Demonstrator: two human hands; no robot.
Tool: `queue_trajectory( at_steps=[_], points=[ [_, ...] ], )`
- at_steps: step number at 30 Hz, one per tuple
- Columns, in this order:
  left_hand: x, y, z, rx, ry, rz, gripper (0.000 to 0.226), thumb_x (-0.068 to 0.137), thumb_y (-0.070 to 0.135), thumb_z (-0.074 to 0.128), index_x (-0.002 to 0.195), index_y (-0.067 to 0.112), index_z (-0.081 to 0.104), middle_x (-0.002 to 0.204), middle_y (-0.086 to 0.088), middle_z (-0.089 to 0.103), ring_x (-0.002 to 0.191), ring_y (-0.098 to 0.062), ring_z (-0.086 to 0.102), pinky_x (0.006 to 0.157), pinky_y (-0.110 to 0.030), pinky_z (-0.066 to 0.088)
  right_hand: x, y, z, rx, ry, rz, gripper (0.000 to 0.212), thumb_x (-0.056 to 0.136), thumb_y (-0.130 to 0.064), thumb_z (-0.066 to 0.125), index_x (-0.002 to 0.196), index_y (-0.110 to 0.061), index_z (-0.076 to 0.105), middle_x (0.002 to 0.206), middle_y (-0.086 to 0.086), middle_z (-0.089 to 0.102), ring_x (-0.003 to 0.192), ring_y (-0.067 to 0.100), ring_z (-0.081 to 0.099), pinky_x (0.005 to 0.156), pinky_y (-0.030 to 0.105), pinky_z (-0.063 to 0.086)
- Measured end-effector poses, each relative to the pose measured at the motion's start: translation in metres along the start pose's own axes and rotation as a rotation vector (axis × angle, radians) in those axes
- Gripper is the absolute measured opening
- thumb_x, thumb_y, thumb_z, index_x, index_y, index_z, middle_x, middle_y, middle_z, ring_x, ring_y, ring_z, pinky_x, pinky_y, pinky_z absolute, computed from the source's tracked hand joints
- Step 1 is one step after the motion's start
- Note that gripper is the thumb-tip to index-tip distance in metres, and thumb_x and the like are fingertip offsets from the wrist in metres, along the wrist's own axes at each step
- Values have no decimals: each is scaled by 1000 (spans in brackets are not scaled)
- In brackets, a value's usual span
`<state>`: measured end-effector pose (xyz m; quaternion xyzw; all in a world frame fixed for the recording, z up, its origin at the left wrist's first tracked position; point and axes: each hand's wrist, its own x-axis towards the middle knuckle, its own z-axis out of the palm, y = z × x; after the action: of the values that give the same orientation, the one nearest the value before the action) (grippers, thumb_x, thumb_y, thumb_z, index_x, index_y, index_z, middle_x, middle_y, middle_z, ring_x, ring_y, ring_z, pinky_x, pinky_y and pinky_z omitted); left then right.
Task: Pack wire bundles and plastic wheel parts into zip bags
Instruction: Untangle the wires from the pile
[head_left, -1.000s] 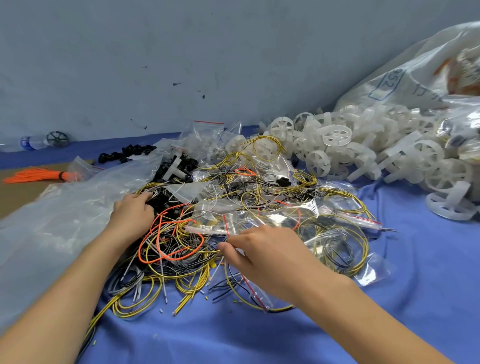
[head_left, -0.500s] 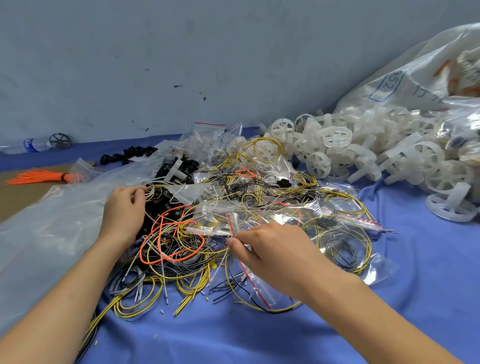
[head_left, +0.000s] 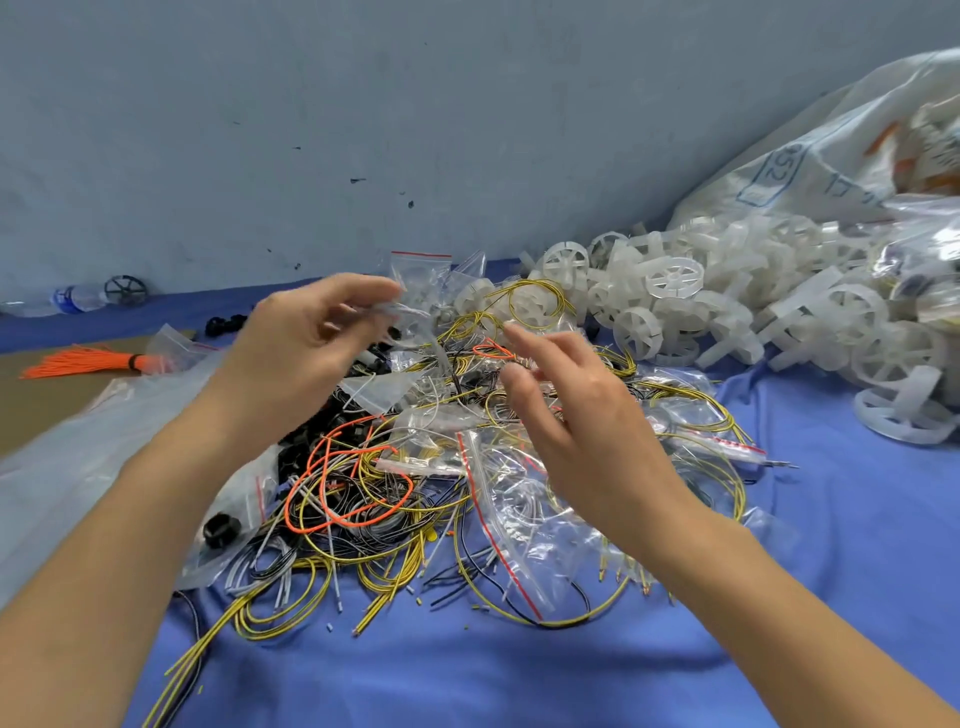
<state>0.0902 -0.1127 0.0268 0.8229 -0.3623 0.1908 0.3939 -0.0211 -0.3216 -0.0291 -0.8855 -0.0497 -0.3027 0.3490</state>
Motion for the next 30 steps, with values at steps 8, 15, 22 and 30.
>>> queue_trajectory(
  at_steps=[8,15,22,30],
  points=[
    [-4,40,20,-91,-182,141,24,89,13,65,110,25,69,85,34,67,79,10,64,74,-4,44,4,-9,0,393,-175,112,24,104,-25,47,113,-17,68,90,-4,73,85,22,65,83,42,50],
    [-6,40,22,-154,-225,28,21,91,34,55,106,30,69,87,13,72,74,-1,67,68,-11,50,8,-1,-10,837,-292,267,20,98,-14,55,112,-14,70,75,-7,66,73,8,58,76,21,50],
    [-11,41,41,-622,-317,-321,31,99,31,46,102,10,70,89,-8,72,80,-23,70,70,-30,58,6,0,-9,1078,-264,335,19,85,-27,60,94,-14,71,83,-1,68,82,13,62,90,38,51],
    [-22,51,58,-925,-323,-516,30,102,32,43,98,23,71,89,-10,72,78,-31,72,70,-41,60,4,2,-6,1090,-228,366,15,93,-21,57,93,-15,71,81,-5,70,75,8,64,67,20,50]
  ],
)
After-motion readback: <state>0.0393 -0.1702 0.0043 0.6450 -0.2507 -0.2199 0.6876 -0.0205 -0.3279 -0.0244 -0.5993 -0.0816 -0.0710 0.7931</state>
